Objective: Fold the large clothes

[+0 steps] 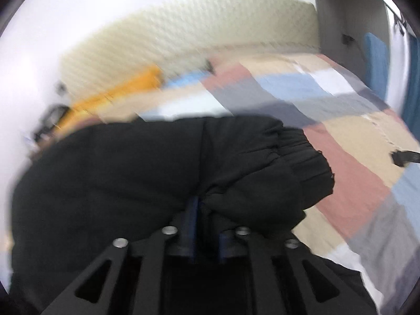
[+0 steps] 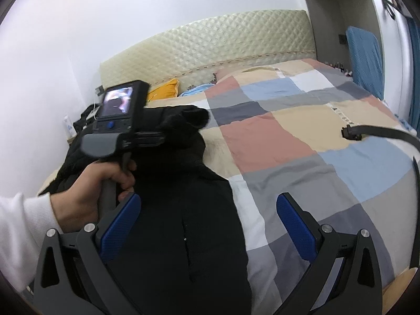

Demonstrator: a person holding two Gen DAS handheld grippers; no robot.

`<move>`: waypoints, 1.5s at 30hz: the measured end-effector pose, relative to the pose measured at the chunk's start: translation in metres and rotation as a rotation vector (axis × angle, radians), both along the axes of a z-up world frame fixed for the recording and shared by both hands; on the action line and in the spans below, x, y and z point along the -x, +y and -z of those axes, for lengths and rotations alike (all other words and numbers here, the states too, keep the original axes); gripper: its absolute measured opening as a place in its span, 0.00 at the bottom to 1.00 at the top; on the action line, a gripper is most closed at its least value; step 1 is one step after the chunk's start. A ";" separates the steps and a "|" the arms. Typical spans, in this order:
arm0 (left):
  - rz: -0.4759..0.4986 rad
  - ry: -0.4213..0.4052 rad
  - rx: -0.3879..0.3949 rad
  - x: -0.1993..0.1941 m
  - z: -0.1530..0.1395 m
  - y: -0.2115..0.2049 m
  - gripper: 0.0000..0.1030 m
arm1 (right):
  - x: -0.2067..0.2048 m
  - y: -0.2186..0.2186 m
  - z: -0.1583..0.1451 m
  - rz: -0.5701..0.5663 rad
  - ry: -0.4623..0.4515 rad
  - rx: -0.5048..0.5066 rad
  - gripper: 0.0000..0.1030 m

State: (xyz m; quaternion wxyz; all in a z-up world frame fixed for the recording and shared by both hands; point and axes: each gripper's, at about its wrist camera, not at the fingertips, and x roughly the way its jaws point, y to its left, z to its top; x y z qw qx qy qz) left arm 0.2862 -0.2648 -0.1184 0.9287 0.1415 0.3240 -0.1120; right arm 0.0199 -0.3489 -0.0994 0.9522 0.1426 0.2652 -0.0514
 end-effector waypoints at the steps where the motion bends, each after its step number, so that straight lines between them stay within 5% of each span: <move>1: -0.008 -0.031 0.008 0.006 -0.008 0.003 0.37 | 0.003 -0.003 0.000 0.014 -0.003 0.002 1.00; 2: -0.009 -0.055 0.010 0.013 -0.015 0.005 0.53 | 0.004 -0.005 0.000 0.016 -0.005 -0.002 1.00; 5: 0.018 -0.070 0.003 0.025 -0.031 0.010 0.76 | 0.011 -0.012 -0.003 0.031 -0.035 -0.043 1.00; 17: -0.039 -0.083 0.160 0.097 -0.167 0.127 0.79 | 0.032 -0.006 -0.026 0.053 -0.114 -0.014 1.00; 26: -0.055 -0.109 0.225 0.170 -0.217 0.213 0.79 | 0.054 0.019 -0.042 0.005 -0.150 0.012 1.00; 31: -0.053 -0.094 0.241 0.201 -0.214 0.257 0.79 | 0.064 0.035 -0.049 -0.030 -0.156 0.026 1.00; 39: -0.116 -0.052 0.256 0.234 -0.169 0.314 0.79 | 0.073 0.054 -0.047 -0.101 -0.138 0.005 1.00; 45: -0.121 -0.002 0.170 0.237 -0.136 0.333 0.79 | 0.070 0.066 -0.044 -0.130 -0.105 0.038 1.00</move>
